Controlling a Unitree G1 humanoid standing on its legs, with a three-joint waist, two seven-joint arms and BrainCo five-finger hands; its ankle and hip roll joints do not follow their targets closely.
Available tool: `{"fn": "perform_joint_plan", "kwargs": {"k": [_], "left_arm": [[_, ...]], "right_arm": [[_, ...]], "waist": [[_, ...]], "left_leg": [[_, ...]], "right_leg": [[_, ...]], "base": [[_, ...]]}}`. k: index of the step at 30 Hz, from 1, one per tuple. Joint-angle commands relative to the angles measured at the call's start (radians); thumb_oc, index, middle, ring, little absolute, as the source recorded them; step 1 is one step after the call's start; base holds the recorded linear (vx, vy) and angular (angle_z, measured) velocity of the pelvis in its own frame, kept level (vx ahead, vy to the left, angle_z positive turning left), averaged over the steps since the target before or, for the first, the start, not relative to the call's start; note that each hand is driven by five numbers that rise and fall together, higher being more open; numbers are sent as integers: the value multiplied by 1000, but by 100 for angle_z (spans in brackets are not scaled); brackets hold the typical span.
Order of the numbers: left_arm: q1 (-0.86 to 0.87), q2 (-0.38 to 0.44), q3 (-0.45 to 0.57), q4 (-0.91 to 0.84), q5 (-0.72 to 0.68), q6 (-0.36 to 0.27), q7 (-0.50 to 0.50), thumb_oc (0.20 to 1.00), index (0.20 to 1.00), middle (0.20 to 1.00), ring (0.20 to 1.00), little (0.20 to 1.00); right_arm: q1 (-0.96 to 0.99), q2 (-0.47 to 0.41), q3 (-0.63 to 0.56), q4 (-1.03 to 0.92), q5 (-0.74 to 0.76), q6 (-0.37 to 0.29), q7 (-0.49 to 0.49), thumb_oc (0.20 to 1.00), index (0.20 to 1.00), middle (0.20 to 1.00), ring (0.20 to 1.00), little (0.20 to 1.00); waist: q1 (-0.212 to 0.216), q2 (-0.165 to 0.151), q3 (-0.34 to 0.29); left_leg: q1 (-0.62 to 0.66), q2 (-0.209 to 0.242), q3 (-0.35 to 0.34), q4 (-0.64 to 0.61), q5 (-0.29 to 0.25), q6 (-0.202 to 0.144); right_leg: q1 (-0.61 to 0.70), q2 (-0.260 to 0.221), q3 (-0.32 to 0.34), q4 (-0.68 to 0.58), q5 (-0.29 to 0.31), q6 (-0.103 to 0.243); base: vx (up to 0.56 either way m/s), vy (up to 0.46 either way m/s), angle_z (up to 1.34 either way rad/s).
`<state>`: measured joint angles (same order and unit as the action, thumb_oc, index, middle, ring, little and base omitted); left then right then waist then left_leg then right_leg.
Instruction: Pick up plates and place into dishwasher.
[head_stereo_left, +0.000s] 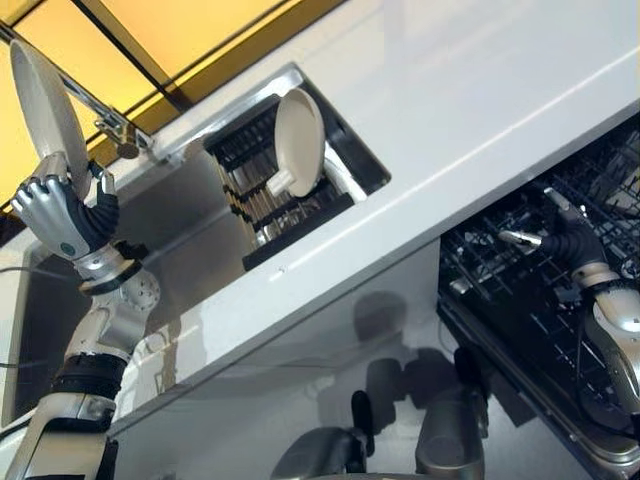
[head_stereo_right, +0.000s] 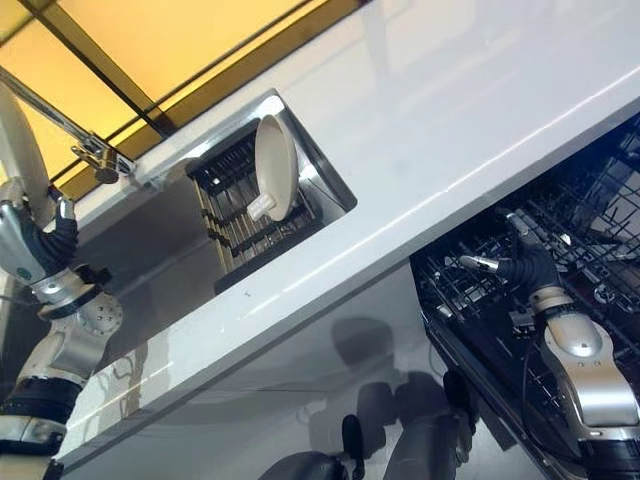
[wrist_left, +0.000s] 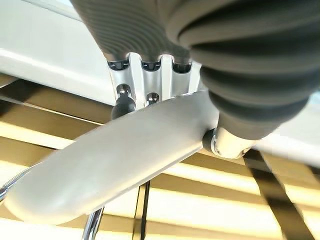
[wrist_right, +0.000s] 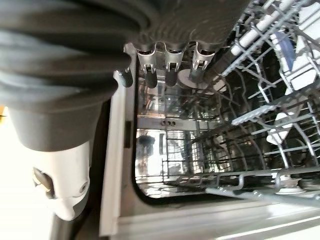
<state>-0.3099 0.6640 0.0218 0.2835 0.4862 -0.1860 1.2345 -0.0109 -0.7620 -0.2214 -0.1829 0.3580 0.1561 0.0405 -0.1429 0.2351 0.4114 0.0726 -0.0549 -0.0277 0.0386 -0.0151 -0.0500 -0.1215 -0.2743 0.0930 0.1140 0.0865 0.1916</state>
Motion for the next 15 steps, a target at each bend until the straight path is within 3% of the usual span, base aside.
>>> {"fn": "perform_joint_plan", "kwargs": {"k": [1, 5, 7, 11, 15], "left_arm": [[73, 25, 87, -103, -59, -157, -74, 200, 200, 200, 200, 200], [145, -6, 136, -302, -187, -285, -298, 200, 200, 200, 200, 200], [181, -21, 159, -397, -251, -306, -416, 200, 200, 200, 200, 200], [234, -49, 201, -526, -415, -354, -638, 200, 200, 200, 200, 200], [278, -46, 243, -631, -533, -318, -821, 200, 200, 200, 200, 200]], "right_arm": [[68, 25, -74, -115, 29, -116, 1, 1000, 1000, 1000, 1000, 1000], [118, 68, -143, -177, 51, -156, -10, 1000, 1000, 1000, 1000, 1000], [147, 92, -178, -207, 54, -177, -13, 1000, 1000, 1000, 1000, 1000], [194, 130, -245, -232, 41, -161, -55, 1000, 1000, 1000, 1000, 1000], [233, 165, -301, -249, 73, -110, -105, 1000, 1000, 1000, 1000, 1000]], "waist": [[36, -92, -146], [56, -109, -185], [65, -118, -205], [79, -138, -247], [87, -155, -300]], "left_leg": [[-62, -49, -10, 33, 56, 9], [-31, -38, -17, 14, 45, 15], [-18, -29, -20, 3, 42, 16], [7, -7, -27, -15, 38, 15], [38, 17, -34, -51, 42, 14]], "right_leg": [[41, 19, -67, 42, -21, -77], [79, 17, -104, 27, -36, -75], [96, 18, -124, 18, -43, -74], [136, 30, -147, -6, -51, -79], [183, 57, -157, -43, -59, -89]], "base": [[-60, -126, 5], [-77, -151, 4], [-144, -204, 0], [-144, -236, 7], [-118, -263, 1]]}}
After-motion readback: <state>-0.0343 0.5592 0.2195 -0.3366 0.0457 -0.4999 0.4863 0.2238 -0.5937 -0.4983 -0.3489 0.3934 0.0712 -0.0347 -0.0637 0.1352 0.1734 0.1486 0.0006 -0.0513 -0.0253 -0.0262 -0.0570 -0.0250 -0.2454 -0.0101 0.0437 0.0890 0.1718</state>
